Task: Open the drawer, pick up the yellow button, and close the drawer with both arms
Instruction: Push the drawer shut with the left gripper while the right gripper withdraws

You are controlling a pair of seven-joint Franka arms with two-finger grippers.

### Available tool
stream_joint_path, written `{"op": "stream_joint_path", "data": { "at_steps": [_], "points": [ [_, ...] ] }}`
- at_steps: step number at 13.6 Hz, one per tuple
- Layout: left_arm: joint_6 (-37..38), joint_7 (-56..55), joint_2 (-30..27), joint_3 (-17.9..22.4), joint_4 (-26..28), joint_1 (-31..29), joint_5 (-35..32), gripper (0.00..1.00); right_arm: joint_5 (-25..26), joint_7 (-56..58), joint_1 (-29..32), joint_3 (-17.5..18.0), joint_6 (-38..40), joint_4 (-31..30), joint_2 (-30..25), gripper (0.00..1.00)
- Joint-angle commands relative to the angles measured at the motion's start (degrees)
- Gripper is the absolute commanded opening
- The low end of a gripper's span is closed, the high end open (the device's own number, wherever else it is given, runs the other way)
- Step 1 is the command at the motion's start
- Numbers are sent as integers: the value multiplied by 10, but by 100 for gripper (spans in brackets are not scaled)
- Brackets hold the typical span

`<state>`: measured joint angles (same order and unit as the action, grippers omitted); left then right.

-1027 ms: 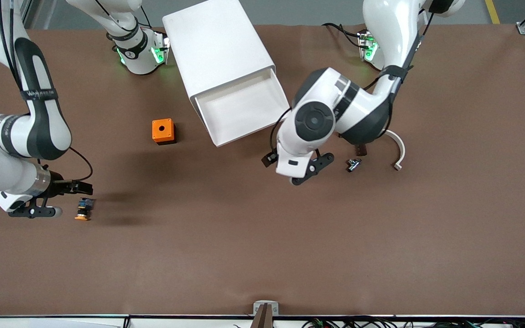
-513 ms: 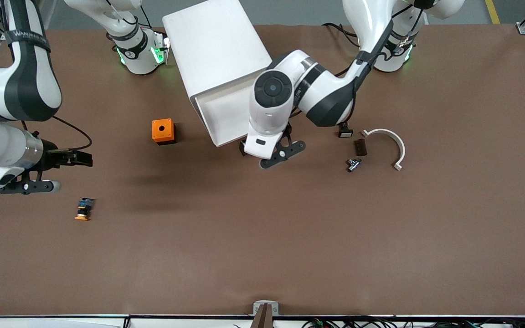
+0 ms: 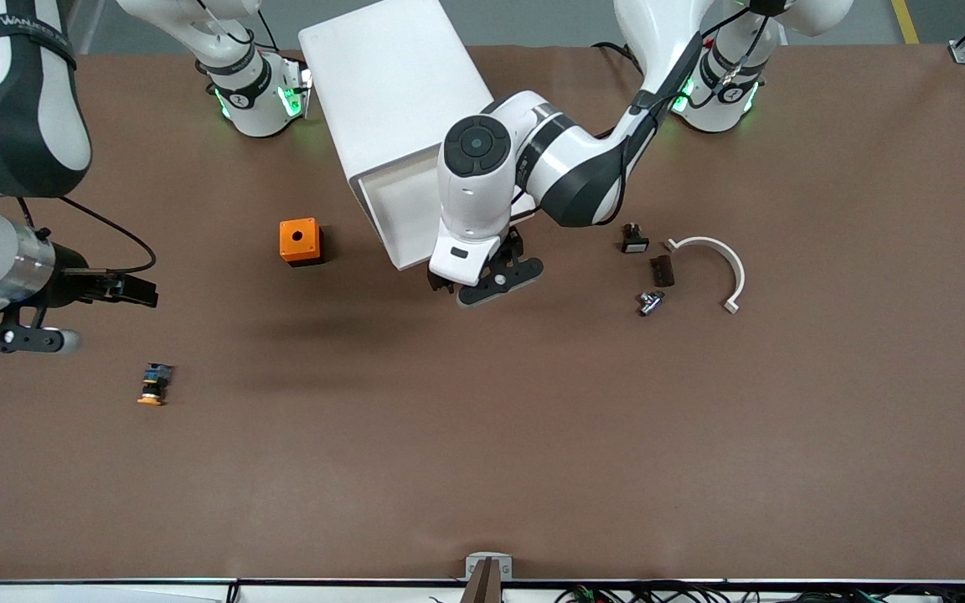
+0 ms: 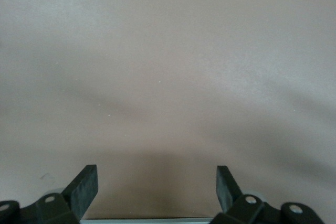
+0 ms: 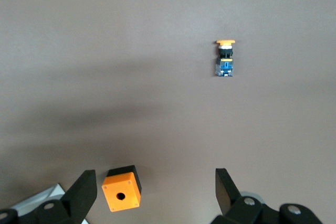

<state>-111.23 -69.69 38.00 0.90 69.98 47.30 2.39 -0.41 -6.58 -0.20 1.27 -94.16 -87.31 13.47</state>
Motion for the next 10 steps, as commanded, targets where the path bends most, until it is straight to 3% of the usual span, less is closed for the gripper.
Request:
{"op": "stream_joint_path", "data": {
  "at_steps": [1,7,10],
  "points": [
    [-49,-2,-13,2,49,6,-13,99,-35,-10,11,0,15,35,15,100],
    [-55,-3,-60,-40,121,9,-13,99,-32,-13,14,-4,44,42,-2,100],
    [-51,-23,-65,-67,130,10,-13,99,-31,-6,15,0,71,43,-10,100]
  ]
}}
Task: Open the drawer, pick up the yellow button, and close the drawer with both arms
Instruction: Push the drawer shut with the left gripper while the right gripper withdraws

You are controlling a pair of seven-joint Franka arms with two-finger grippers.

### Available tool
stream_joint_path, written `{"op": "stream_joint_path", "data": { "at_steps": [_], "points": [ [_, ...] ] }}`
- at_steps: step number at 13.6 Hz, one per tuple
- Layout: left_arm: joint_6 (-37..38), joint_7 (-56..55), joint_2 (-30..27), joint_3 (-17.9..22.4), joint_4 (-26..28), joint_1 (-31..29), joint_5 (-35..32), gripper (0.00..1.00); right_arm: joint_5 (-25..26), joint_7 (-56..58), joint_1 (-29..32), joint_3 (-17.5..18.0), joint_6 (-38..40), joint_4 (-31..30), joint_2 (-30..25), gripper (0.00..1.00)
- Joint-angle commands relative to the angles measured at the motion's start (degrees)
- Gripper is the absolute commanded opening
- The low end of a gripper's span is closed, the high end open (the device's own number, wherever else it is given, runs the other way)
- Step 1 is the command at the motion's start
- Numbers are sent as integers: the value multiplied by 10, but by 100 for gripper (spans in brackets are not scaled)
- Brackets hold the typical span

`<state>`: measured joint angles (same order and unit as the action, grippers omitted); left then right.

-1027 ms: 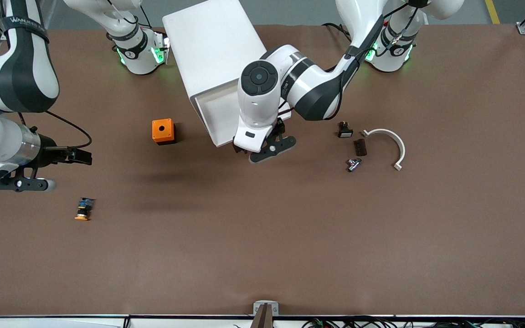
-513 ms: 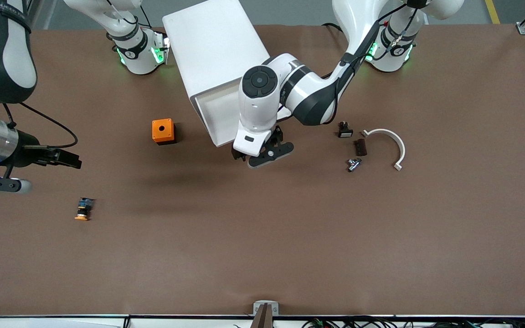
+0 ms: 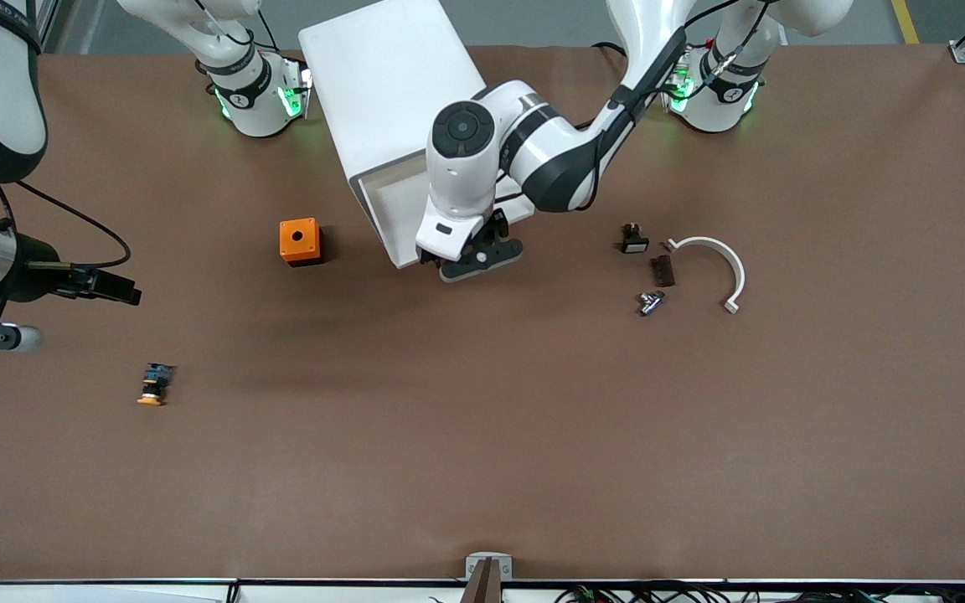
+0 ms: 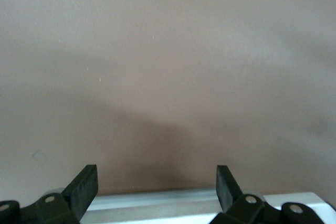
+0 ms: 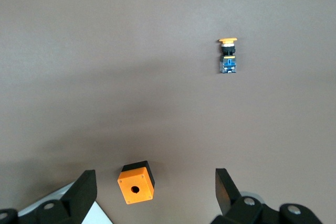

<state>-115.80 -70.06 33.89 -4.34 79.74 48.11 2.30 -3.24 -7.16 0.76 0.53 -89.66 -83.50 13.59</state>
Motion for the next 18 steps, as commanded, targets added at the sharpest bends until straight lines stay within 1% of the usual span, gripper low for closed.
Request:
{"op": "stream_joint_path", "data": {
  "at_steps": [1,3,4,7,11,12,13,17,18],
  "points": [
    [-5,-26,-23,-20,33,6,-12,99,7,-3,2,8,33,4,-18,100],
    [-1,-39,-23,-21,37,27,-12,99,9,-9,1,8,42,-3,-36,100],
    [-1,-54,-23,-21,40,37,-12,99,7,-8,1,9,55,1,-37,100],
    [1,-75,-23,-22,44,61,-12,99,1,-9,4,9,59,1,-47,100],
    [3,-84,-17,-43,43,64,-4,99,10,-7,-5,9,78,1,-54,100],
    [2,-86,-16,-47,43,63,2,99,22,-4,-8,9,77,4,-56,100],
    [2,-86,-14,-49,42,63,19,99,43,-10,-15,9,78,4,-58,100],
    [2,-84,-15,-51,39,63,91,99,40,-12,-16,9,105,5,-61,100],
    [2,-83,-15,-51,39,62,98,99,39,-15,-16,10,106,5,-62,100]
  ]
}}
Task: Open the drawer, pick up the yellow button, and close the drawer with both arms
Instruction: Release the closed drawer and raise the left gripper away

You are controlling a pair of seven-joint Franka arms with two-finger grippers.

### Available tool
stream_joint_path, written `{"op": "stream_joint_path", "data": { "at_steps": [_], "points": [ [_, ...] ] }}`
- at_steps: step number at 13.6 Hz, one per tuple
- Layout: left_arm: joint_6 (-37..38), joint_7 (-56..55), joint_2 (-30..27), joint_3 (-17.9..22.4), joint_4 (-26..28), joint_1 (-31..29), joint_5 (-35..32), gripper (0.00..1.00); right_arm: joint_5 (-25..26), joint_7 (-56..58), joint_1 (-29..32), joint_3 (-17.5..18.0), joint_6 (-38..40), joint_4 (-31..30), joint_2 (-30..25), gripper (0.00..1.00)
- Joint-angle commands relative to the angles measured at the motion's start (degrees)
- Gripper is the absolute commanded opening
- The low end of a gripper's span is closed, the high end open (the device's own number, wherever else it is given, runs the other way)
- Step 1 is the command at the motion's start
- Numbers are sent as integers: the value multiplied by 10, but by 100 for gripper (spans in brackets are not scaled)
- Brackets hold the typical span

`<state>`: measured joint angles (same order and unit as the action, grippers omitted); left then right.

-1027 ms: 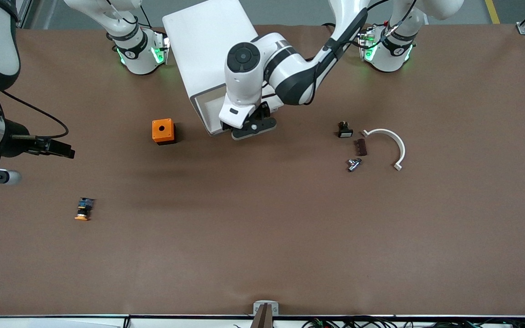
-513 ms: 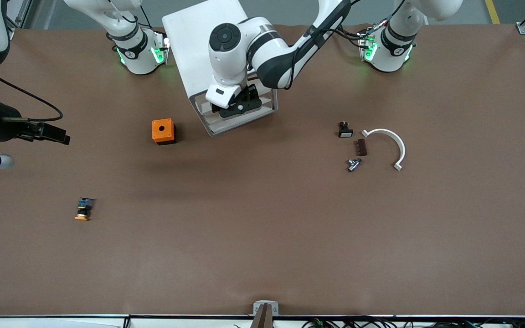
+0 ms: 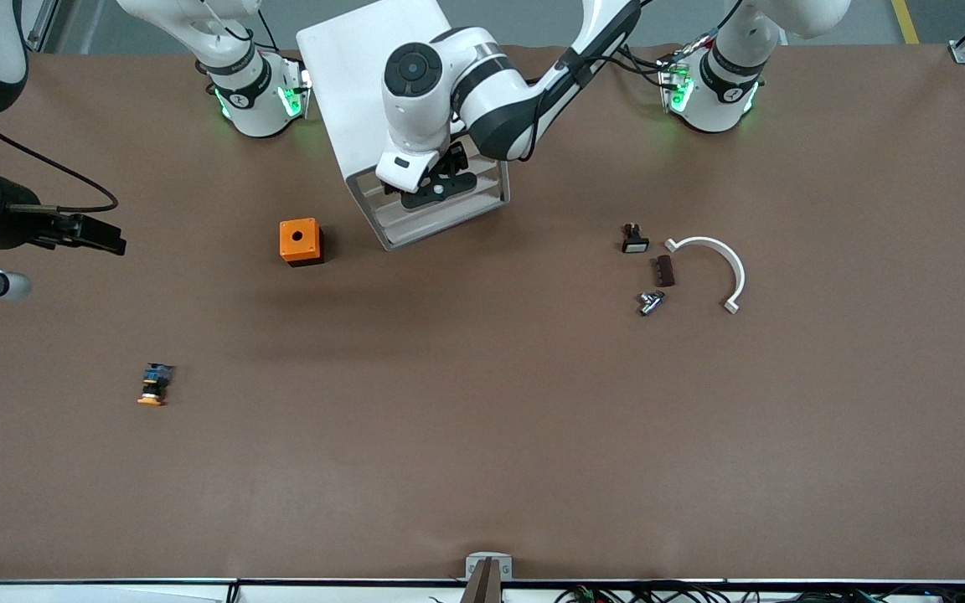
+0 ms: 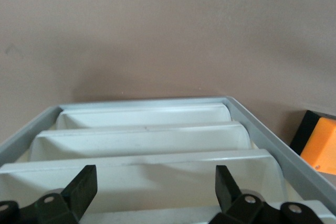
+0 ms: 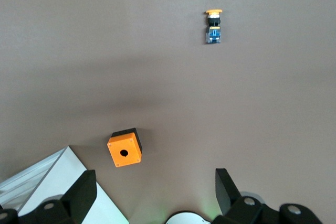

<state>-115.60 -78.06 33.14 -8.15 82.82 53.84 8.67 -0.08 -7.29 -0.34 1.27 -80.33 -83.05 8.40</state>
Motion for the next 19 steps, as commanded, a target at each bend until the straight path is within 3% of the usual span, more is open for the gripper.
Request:
{"op": "stream_joint_path", "data": {
  "at_steps": [1,5,11,15,19],
  "points": [
    [0,-2,-6,-13,9,3,35,99,6,-15,-4,2,11,1,-11,100],
    [0,2,-8,-10,4,-20,33,99,-38,-13,14,-5,1,-1,-40,100],
    [2,18,-54,-7,-16,-101,26,99,-30,-8,14,-4,-31,-19,-73,100],
    [130,104,-126,-7,-15,-165,26,99,-30,-9,10,0,-70,-75,-109,100],
    [242,238,-203,-8,-12,-262,28,99,-30,-8,7,0,-70,-81,-116,100]
  ]
}}
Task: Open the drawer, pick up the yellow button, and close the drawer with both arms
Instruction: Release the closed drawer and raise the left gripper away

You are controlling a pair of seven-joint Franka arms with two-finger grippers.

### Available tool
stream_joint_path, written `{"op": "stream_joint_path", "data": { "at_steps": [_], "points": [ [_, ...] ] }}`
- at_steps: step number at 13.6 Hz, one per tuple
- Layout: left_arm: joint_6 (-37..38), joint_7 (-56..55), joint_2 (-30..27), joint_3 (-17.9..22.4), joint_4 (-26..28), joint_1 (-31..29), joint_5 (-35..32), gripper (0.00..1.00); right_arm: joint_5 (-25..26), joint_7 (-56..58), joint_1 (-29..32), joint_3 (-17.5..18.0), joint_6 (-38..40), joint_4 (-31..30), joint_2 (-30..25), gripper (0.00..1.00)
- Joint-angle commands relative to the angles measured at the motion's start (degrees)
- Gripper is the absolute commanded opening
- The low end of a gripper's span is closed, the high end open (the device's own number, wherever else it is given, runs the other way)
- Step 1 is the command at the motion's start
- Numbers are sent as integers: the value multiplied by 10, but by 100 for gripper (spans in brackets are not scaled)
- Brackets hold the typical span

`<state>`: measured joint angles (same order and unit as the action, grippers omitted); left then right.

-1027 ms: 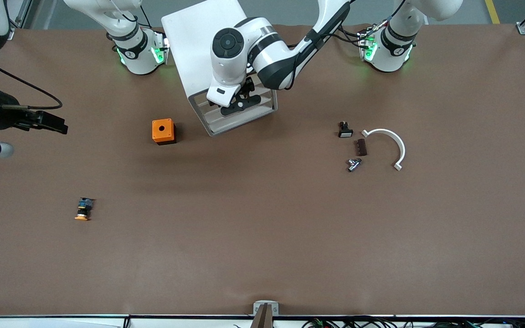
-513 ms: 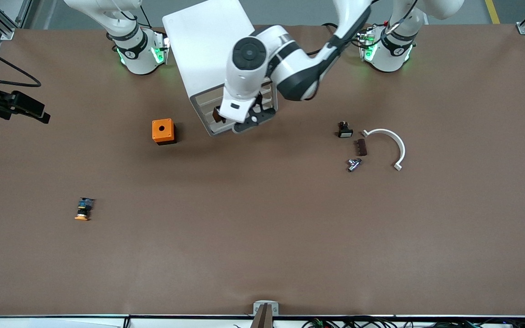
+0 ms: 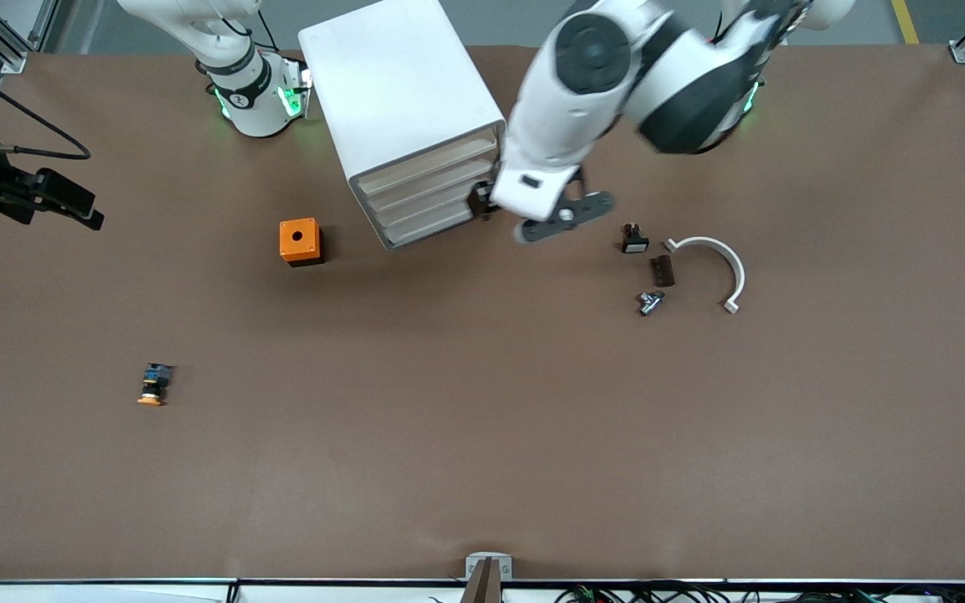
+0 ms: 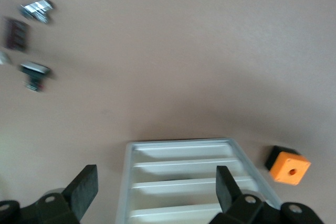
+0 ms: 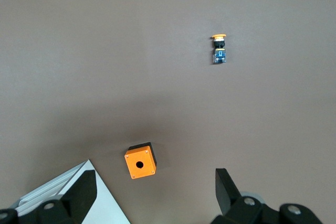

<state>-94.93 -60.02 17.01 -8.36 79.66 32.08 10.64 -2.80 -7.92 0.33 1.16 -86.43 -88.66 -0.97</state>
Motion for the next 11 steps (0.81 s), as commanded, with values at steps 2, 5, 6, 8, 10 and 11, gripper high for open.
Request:
{"op": "stream_joint_path", "data": {
  "at_steps": [2,5,6,8,10,11],
  "points": [
    [80,134,-69,-7,23,-104,13,99,-3,-2,1,2,-14,-35,-31,100],
    [104,181,-74,-9,28,-161,12,99,-3,3,1,2,-17,-38,-33,100],
    [107,204,-81,-9,38,-177,11,99,-3,4,1,2,-19,-38,-33,100],
    [108,262,-110,-9,86,-213,7,99,2,27,1,2,-27,-38,-33,100],
    [107,324,-137,-7,129,-250,5,99,8,45,3,1,-31,-39,-32,100],
    [107,356,-148,-7,144,-271,5,99,14,60,2,1,-33,-39,-32,100]
  ]
}}
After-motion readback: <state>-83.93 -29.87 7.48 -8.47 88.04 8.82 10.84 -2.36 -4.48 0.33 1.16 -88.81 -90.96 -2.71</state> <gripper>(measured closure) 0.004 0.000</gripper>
